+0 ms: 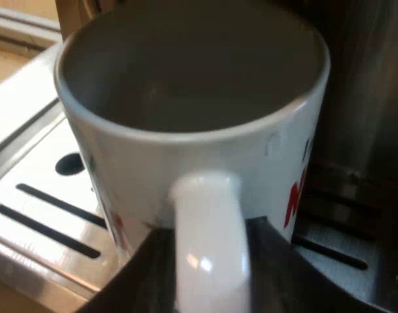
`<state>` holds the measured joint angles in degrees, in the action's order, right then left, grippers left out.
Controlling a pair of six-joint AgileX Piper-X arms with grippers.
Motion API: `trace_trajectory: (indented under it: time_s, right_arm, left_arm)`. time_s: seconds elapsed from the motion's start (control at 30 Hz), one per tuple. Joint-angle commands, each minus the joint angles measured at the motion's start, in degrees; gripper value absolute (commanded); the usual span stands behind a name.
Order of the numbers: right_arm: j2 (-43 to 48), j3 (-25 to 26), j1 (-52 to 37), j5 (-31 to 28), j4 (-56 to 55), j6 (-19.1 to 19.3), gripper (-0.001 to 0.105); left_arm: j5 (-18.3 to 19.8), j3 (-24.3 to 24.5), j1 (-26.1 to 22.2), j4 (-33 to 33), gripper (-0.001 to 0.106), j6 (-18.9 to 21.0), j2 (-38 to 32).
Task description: Place mug into machine
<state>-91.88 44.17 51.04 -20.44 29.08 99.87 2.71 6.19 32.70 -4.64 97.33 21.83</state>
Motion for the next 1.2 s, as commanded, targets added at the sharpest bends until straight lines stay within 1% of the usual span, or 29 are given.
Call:
trace_trajectory:
  time_s: [0.03, 0.07, 0.17, 0.23, 0.3, 0.33, 0.47, 0.53, 0.63, 0.7, 0.83, 0.9, 0.97, 1.0, 1.13, 1.2]
  right_arm:
    - [1.40, 0.84, -0.08, 0.09, 1.94, 0.20, 0.053]
    - [2.02, 0.69, 0.22, -0.42, 1.94, 0.20, 0.054]
    - [3.64, -0.72, 0.63, -2.60, 1.94, 0.20, 0.054]
    - [4.64, -2.34, 0.63, -2.83, 1.94, -1.46, 0.054]
    - [5.95, -5.12, 0.89, -2.81, 1.94, -4.51, 0.054]
    - [6.10, -5.76, 1.26, -2.81, 1.94, -4.63, 0.054]
    - [6.20, -8.71, 2.89, -3.00, 2.05, -4.50, 0.054]
    - [5.71, -8.82, 3.15, -3.00, 2.24, -3.57, 0.054]
    - [3.29, -8.81, 3.14, -3.86, 7.48, -2.60, 0.054]
    - [0.73, -8.81, 3.14, -4.17, 12.94, -0.21, 0.054]
    - [-2.65, -7.37, 3.14, -4.17, 15.95, 0.69, 0.054]
    - [-5.03, -4.60, 2.75, -4.17, 15.94, 0.68, 0.054]
    - [-5.92, -3.18, 2.34, -4.17, 15.94, 0.68, 0.054]
    - [-7.05, -1.19, 1.67, -4.17, 15.63, 0.68, 0.054]
    - [-8.34, 0.94, 0.92, -4.17, 15.64, 0.68, 0.054]
    - [-10.46, 4.37, -0.63, -3.77, 15.64, 0.68, 0.054]
  left_arm:
    - [-0.42, 0.01, 0.27, 0.75, 0.085, 0.52, -0.05]
    - [-0.42, 0.01, 0.27, 0.75, 0.085, 0.52, -0.05]
    - [-0.28, 0.01, 0.27, -0.15, 0.085, 0.52, -0.05]
    - [-0.28, 0.01, 0.27, -1.06, 0.085, 0.52, -0.05]
    - [-0.28, 0.01, 0.27, -1.11, 0.085, 0.52, -0.05]
    - [-0.28, 0.01, 0.27, -1.11, 0.085, 0.52, -0.05]
    - [-0.28, 0.01, 0.27, -1.11, 0.085, 0.52, -0.05]
    - [-0.28, 0.01, 0.27, -1.11, 0.085, 0.52, -0.05]
    - [-0.28, 0.01, 0.27, -1.11, 0.085, 0.52, -0.05]
    - [-0.28, 0.01, 0.27, -1.11, 0.085, 0.52, -0.05]
    - [-0.28, 0.01, 0.27, -1.11, 0.085, 0.52, -0.05]
    - [-0.28, 0.01, 0.27, -1.11, 0.085, 0.52, -0.05]
    - [-0.28, 0.01, 0.27, -1.11, 0.085, 0.52, -0.05]
    - [-0.28, 0.01, 0.27, -1.11, 0.085, 0.52, -0.05]
    - [-0.28, 0.01, 0.27, -1.11, 0.085, 0.52, -0.05]
    - [-0.28, 0.01, 0.27, -1.11, 0.085, 0.52, -0.05]
